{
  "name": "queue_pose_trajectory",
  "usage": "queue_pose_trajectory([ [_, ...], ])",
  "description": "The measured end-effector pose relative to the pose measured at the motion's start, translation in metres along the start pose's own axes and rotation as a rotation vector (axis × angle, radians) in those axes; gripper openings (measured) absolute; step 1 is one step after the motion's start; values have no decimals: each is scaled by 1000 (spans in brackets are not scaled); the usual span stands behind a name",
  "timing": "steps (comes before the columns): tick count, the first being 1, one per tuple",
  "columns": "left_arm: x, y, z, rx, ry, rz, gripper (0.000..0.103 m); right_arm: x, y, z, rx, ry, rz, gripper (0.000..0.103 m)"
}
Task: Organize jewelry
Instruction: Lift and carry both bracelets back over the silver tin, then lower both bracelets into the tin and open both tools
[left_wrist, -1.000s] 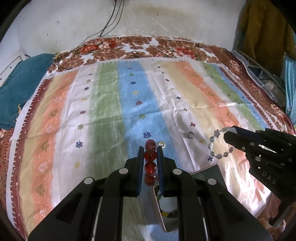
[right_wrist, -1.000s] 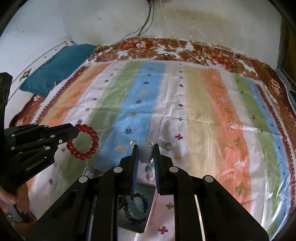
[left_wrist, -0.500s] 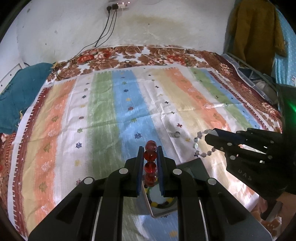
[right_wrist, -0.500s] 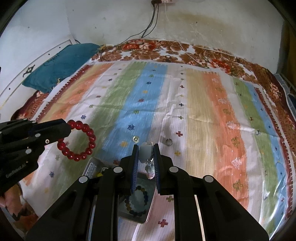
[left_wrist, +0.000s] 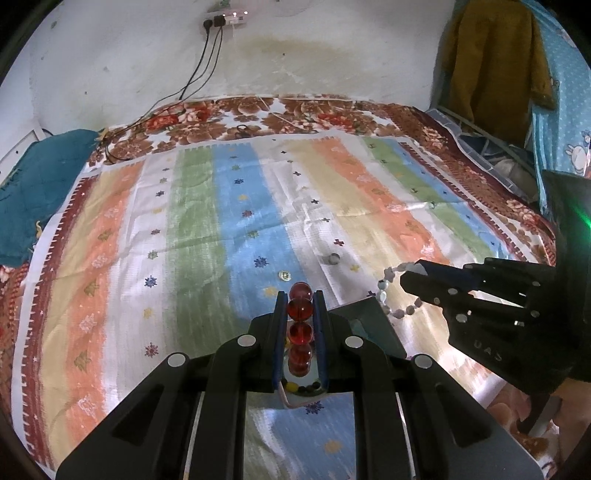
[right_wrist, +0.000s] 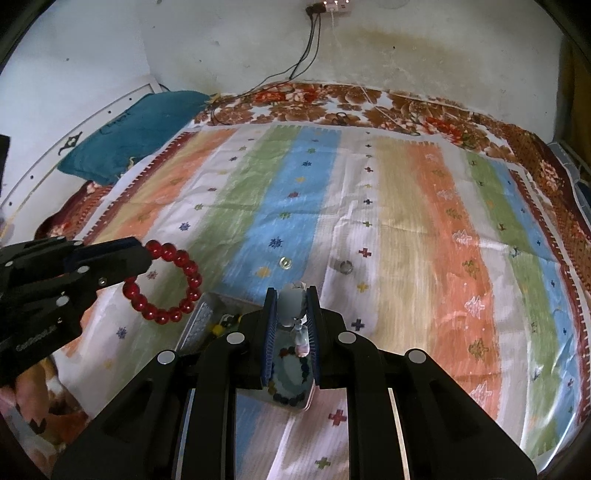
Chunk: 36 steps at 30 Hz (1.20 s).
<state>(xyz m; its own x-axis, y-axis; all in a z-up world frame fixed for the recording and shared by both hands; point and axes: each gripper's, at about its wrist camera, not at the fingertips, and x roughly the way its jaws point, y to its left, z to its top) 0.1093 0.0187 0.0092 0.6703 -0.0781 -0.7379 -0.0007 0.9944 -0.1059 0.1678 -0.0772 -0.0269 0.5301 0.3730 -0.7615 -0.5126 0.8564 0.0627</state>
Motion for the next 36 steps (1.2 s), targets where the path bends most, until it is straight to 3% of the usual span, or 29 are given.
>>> queue_pose_trajectory([
  [16,5,-1,-4,-3,30,-33,13,1,5,-6,-1,30,70,17],
  [17,6,0,-4,-9,31,-31,15,1,5,-7,3,31,80,17],
  [18,6,2,-4,-18,24,-25,26,2,4,-7,12,37,86,19],
  [20,5,7,-3,-30,13,-21,38,2,3,-7,16,36,85,38],
  [24,5,15,-3,-58,14,-24,40,2,0,-6,6,27,48,43],
  [30,15,24,-3,-86,42,-37,48,9,-12,-6,31,48,60,45],
  [36,30,23,-1,-63,72,-38,49,19,-25,-3,49,69,33,49],
])
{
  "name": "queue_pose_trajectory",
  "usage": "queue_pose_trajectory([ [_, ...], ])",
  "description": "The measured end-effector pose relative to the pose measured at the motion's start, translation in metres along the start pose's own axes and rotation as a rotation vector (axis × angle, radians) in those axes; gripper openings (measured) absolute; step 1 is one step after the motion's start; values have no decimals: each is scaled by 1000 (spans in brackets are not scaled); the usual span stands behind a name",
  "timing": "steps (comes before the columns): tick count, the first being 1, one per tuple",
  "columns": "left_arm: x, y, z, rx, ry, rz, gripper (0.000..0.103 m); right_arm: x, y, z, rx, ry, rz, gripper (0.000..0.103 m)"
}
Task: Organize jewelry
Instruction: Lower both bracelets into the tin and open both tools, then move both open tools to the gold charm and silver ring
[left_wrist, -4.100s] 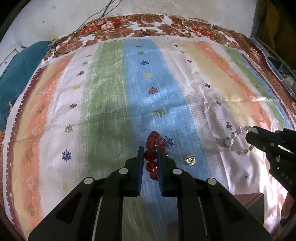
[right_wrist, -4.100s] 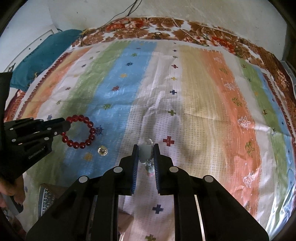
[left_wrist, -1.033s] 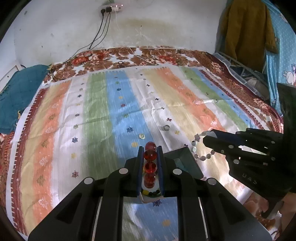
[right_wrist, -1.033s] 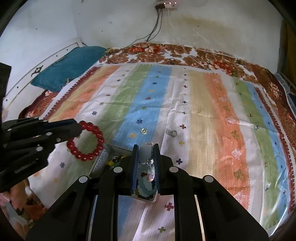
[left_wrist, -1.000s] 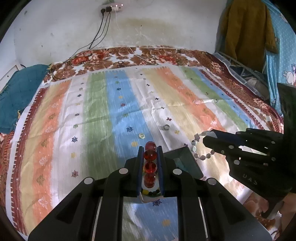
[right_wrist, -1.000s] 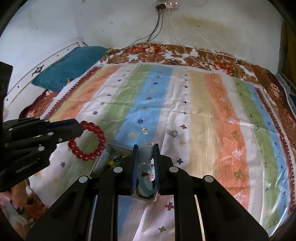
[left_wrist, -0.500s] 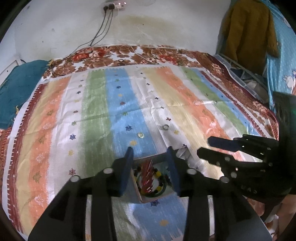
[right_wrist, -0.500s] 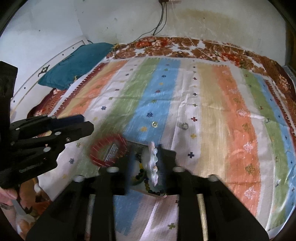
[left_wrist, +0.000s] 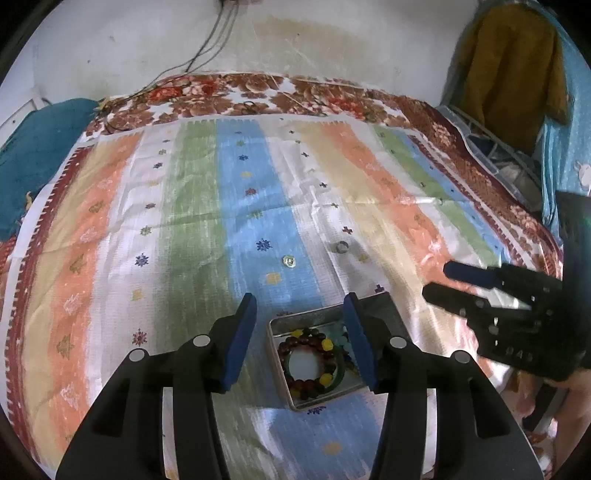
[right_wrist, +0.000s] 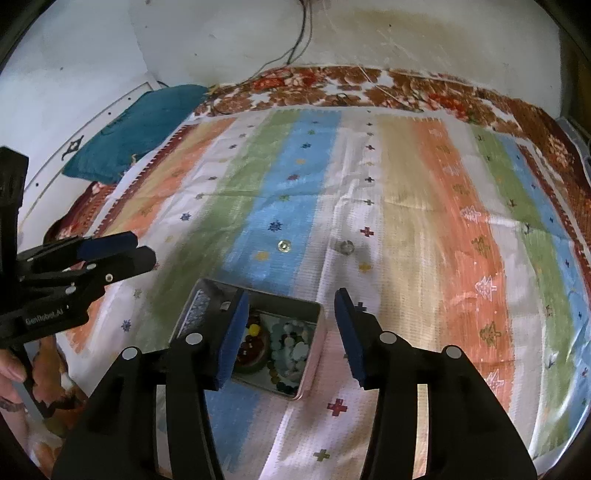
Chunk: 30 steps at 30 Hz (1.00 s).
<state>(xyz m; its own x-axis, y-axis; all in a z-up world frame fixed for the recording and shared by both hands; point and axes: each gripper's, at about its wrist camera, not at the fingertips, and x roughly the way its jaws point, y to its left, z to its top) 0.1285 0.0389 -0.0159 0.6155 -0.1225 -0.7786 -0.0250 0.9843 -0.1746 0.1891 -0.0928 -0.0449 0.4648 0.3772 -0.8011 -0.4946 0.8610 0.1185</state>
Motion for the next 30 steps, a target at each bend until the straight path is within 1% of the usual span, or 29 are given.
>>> queue_pose_trajectory([
  [2,6,0,0,15,14,1,49,2,-1,2,-29,-4,-39,50],
  [3,9,1,1,19,22,1,49,4,-4,2,-30,-4,-40,51],
  [6,18,3,1,30,42,3,49,9,-11,3,-20,6,-27,53],
  [10,32,8,3,27,66,0,51,22,-15,6,-40,32,0,56],
  [13,41,8,6,42,80,7,51,30,-16,10,-36,47,17,56],
  [19,54,7,10,81,92,26,51,39,-23,16,-70,41,14,59],
  [21,60,11,13,80,101,20,51,43,-27,17,-76,44,21,60],
  [24,66,15,16,57,113,-12,51,48,-29,19,-90,47,28,60],
  [30,79,16,20,77,128,-6,51,58,-28,23,-140,51,25,60],
])
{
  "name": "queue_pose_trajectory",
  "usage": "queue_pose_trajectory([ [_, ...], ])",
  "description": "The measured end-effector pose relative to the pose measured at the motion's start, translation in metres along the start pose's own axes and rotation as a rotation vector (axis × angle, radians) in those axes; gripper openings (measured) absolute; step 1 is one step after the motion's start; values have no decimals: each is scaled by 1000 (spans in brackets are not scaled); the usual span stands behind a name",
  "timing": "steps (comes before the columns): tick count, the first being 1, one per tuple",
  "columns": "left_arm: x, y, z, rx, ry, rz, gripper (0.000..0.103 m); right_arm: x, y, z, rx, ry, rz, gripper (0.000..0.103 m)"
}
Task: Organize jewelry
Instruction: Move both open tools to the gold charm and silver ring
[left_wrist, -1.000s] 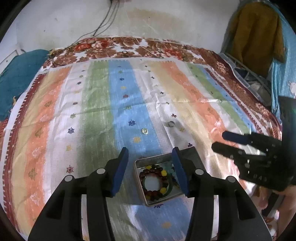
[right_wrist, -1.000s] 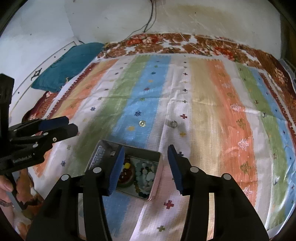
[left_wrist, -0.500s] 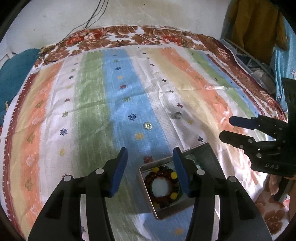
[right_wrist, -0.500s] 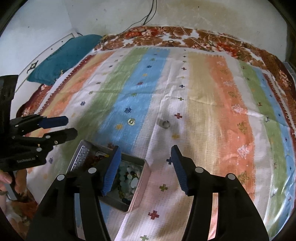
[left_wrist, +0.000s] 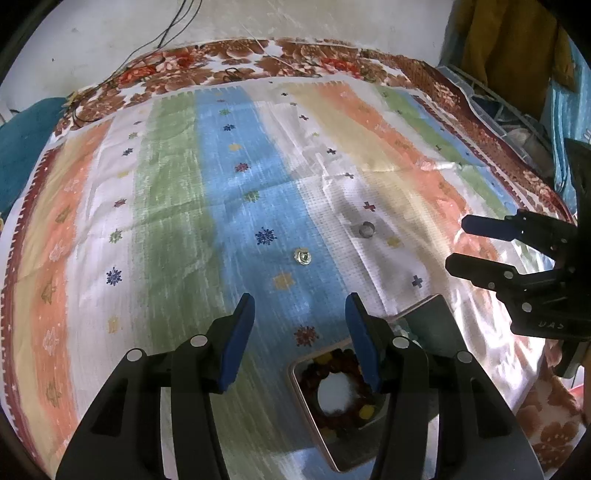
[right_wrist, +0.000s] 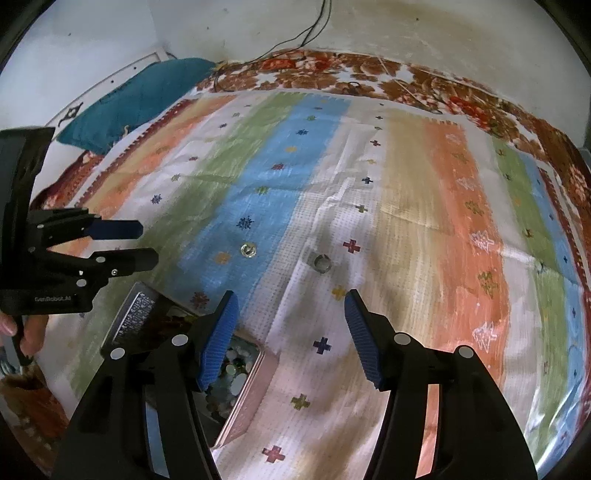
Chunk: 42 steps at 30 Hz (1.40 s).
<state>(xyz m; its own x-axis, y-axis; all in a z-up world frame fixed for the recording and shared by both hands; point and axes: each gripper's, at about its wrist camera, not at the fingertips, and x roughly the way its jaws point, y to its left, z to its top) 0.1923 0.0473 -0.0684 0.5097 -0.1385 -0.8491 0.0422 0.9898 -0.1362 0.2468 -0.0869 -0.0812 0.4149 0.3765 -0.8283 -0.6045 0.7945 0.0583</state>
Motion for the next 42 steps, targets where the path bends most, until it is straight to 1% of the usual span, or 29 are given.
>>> queue_pose_trajectory([
  [4,12,0,4,17,24,5,53,11,-4,2,-28,16,-4,60],
  [8,22,-1,10,41,42,17,53,20,-10,5,-16,30,-4,60],
  [11,28,-2,14,58,48,20,53,27,-15,9,17,37,39,60],
  [19,51,5,18,76,87,29,53,48,-11,12,-36,59,23,60],
  [26,62,4,19,94,101,24,53,57,-16,14,-43,70,17,60],
  [28,65,5,20,95,107,18,54,59,-19,15,-23,75,36,60],
  [30,68,5,21,90,118,0,60,61,-20,16,-12,82,42,60],
  [31,70,5,21,91,120,-2,61,62,-20,17,-14,82,37,60],
  [36,77,2,24,115,122,-9,61,69,-24,19,-7,89,40,60],
  [39,82,4,24,112,134,-11,61,74,-27,19,6,97,50,60],
  [42,86,5,24,118,140,-14,61,78,-28,20,2,103,42,60],
])
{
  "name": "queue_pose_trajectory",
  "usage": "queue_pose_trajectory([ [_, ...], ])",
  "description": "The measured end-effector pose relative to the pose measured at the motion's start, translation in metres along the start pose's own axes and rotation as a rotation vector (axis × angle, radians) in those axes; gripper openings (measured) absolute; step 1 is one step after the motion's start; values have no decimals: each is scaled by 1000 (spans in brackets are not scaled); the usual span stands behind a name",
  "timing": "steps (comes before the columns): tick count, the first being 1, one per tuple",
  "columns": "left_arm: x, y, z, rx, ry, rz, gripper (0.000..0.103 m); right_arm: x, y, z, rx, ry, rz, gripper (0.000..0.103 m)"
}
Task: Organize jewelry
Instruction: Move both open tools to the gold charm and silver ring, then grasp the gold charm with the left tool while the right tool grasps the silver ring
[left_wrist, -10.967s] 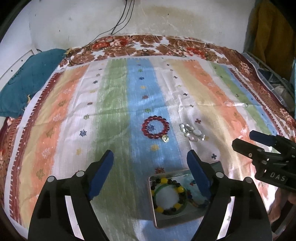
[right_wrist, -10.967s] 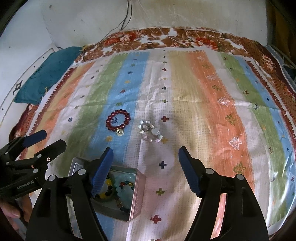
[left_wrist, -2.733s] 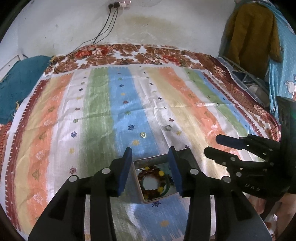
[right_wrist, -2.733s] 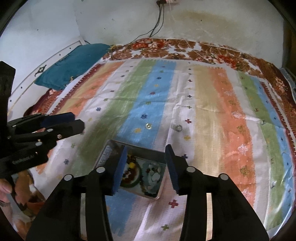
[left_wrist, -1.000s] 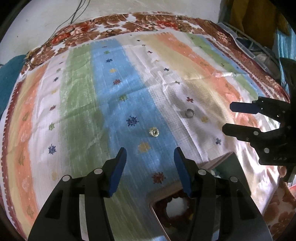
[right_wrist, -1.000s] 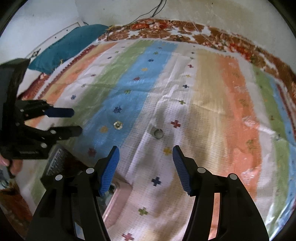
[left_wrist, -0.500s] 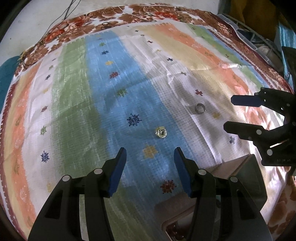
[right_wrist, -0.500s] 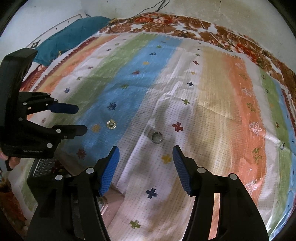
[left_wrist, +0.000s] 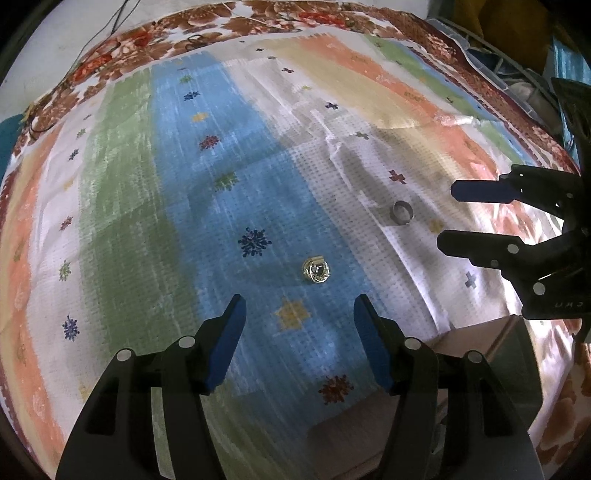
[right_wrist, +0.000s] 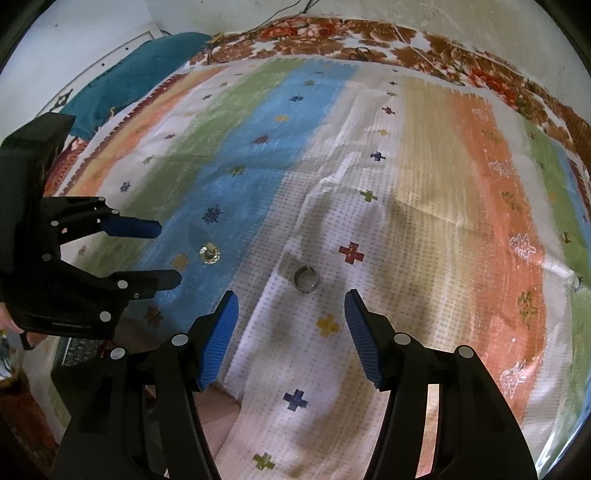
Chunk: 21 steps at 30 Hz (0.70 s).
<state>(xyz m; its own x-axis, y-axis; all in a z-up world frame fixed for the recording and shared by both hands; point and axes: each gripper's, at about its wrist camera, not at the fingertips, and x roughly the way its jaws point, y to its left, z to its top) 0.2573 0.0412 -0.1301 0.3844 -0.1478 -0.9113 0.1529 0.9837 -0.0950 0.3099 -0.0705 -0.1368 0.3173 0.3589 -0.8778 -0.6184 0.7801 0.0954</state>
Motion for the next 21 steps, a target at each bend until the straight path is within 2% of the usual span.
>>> queue_pose_trajectory([
  [14,20,4,8,39,35,-29,57,22,-4,5,2,35,17,60],
  [18,21,4,10,61,37,-46,48,26,-7,7,9,39,9,60],
  [21,24,4,12,70,41,-49,46,30,-7,8,4,44,5,60],
])
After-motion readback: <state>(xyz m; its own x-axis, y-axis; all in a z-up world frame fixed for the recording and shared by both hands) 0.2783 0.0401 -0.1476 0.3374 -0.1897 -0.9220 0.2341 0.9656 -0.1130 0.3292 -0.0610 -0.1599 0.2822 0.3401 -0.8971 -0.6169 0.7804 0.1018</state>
